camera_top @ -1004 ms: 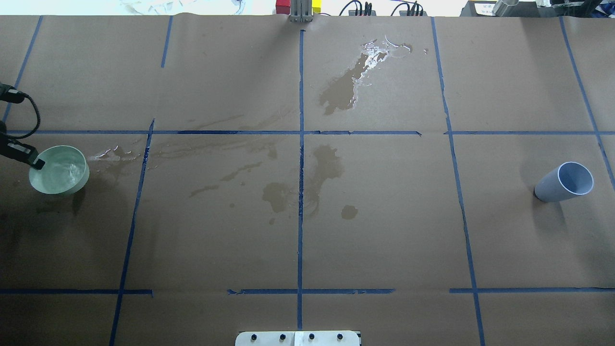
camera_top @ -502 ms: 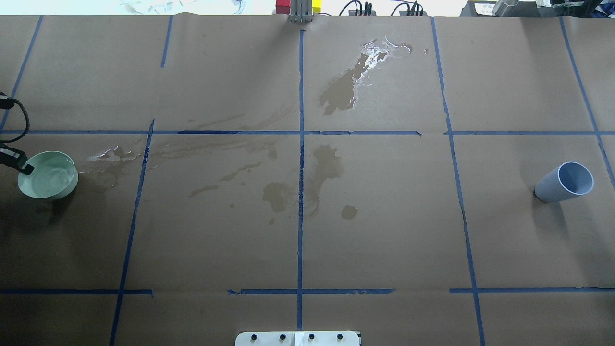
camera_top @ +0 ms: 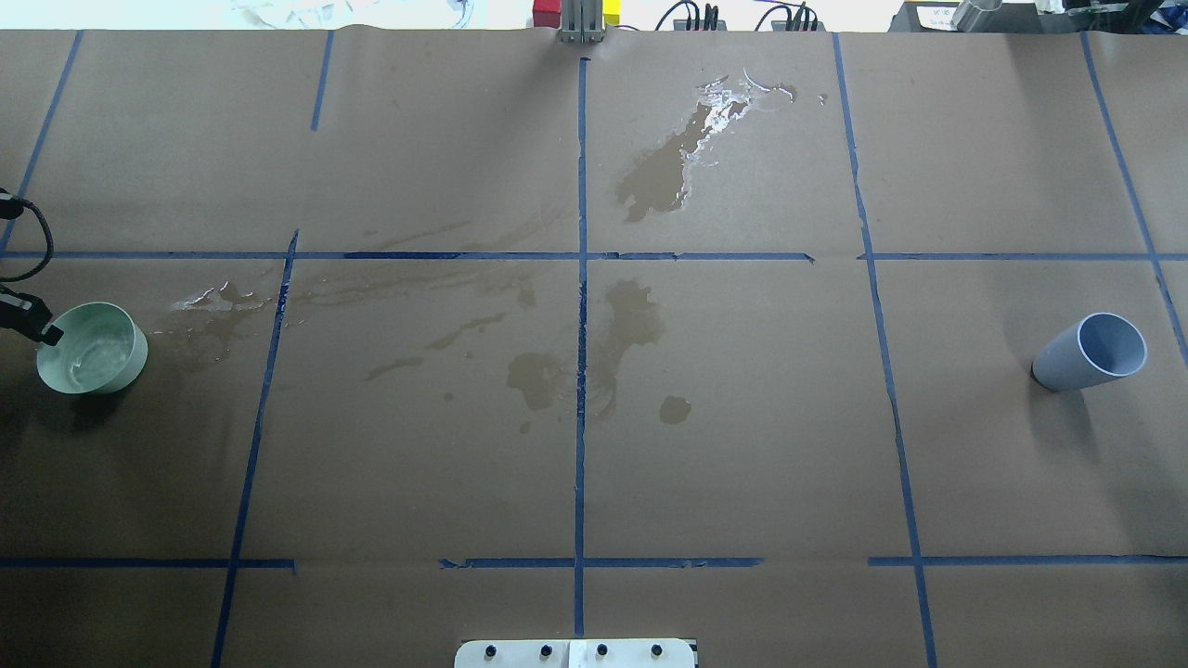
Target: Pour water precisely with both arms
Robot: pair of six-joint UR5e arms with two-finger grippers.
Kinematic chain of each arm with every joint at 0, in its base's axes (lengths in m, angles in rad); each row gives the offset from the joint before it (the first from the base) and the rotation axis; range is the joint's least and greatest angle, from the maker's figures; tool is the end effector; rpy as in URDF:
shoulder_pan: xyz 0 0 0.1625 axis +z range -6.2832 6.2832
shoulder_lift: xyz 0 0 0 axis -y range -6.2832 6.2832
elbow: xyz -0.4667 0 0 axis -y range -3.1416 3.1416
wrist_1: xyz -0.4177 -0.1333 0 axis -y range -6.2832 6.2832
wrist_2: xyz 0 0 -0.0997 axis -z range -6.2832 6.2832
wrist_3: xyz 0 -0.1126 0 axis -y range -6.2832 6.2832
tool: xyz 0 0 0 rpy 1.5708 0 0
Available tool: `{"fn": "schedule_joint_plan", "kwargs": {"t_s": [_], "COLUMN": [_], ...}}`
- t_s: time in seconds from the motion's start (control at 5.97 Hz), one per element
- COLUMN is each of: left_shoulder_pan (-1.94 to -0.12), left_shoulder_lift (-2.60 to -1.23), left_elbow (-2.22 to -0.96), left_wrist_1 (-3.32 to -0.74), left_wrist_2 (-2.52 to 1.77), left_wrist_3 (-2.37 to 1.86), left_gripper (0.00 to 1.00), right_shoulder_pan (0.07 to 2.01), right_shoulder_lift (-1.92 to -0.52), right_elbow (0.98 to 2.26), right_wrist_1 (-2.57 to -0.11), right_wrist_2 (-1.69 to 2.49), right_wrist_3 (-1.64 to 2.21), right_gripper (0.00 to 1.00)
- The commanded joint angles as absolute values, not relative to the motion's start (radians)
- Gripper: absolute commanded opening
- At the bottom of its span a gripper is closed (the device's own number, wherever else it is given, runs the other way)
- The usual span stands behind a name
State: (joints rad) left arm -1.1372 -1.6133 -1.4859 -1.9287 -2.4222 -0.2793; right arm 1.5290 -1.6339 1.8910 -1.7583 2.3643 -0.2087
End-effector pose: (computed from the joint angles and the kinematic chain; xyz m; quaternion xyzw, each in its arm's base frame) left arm 0.1891 -0.5240 0.6861 -0.0082 0.4321 0.1340 0.8918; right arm 0.0330 -0.4813 0.5939 0.0642 -0.3822 -0.1285 0.9129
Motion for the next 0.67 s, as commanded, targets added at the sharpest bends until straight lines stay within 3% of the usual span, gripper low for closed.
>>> {"fn": "schedule_joint_plan", "kwargs": {"t_s": [0.0, 0.33, 0.5], "left_shoulder_pan": [-1.164, -1.344, -1.385], "left_shoulder_lift": [-1.614, -1.556, -1.552], "left_elbow": [-1.505, -1.666, -1.678], "left_wrist_1": [-1.928, -1.914, -1.914], "left_wrist_2": [-2.422, -2.413, -2.407], "left_wrist_3": [-0.282, -0.281, -0.261], "left_gripper": [1.0, 1.0, 1.0], "right_shoulder_pan": [1.529, 1.537, 1.546], "right_shoulder_lift": [-1.635, -1.64, -1.637], "right_elbow": [1.899, 1.891, 1.888], "right_wrist_1": [-1.759, -1.769, -1.814], "right_wrist_2": [2.365, 2.37, 2.379], "right_wrist_3": [-0.209, -0.209, -0.209], "right_gripper": [1.0, 1.0, 1.0]}}
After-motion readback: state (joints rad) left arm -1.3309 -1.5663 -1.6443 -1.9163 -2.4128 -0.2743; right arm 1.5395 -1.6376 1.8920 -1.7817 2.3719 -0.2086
